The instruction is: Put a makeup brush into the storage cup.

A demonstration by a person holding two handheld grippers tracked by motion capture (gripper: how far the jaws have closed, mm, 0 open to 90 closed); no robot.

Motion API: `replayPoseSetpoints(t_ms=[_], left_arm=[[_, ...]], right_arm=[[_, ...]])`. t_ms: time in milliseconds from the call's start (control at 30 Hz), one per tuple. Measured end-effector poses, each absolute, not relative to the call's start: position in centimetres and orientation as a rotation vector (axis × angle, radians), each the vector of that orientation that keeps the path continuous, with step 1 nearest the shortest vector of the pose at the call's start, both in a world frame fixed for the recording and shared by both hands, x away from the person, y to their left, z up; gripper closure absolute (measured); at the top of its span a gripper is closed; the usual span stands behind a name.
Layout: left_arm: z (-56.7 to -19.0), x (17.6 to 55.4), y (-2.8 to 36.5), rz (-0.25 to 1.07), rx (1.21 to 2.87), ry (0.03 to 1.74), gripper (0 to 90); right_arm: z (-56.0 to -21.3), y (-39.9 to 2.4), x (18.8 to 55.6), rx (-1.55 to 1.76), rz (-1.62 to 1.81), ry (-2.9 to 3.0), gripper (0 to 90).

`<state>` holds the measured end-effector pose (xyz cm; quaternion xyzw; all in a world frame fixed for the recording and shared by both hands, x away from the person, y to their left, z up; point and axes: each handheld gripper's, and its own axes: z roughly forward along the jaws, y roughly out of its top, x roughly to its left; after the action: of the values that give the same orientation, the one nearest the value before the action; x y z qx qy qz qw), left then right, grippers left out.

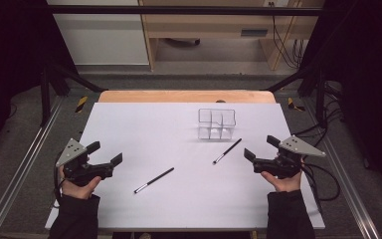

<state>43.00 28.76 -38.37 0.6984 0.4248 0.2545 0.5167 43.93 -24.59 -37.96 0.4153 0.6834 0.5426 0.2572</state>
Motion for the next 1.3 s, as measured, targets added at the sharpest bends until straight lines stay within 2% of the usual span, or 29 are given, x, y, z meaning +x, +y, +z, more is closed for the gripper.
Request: replayPoseSetpoints(t_ms=[733,867,1300], left_arm=[[-38.8,43.5,26.5,0.561,1.804,1.013,6.0],[-39.4,43.9,25.5,0.517,1.87,1.003,6.7],[-41.1,44.6,22.8,0.486,2.033,0.982,7.4]], right_arm=[[-37.7,-24.8,43.5,1.131,1.44,1.851,4.5],[-37.7,-24.7,43.5,1.135,1.436,1.856,4.6],[-37.5,-24.5,43.3,1.139,1.422,1.86,4.5]])
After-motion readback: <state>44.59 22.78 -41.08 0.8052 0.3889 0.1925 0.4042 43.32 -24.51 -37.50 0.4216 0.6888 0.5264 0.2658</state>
